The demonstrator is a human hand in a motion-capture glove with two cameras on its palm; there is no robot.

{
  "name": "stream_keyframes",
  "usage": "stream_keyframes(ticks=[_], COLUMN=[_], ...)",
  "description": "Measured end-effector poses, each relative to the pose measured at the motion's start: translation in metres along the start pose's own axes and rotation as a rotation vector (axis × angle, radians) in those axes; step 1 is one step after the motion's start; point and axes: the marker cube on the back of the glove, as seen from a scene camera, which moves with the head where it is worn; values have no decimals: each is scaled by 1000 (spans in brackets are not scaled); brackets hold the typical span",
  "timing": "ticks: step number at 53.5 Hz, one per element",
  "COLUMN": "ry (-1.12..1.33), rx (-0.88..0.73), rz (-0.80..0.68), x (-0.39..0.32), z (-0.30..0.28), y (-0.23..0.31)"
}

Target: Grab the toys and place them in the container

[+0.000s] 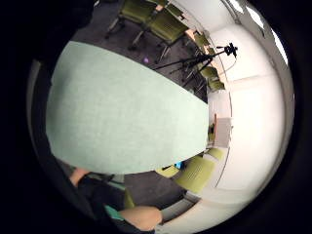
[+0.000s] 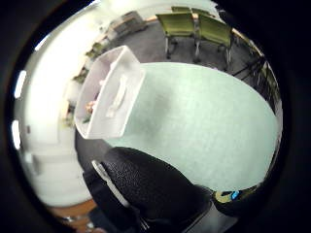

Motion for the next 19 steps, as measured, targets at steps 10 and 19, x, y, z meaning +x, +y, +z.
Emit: stream_keyframes(ticks=[10,19], ry=[-36,-50], rx=[0,-9], rz=[48,58], x=[29,35], z=[12,17], y=[20,24])
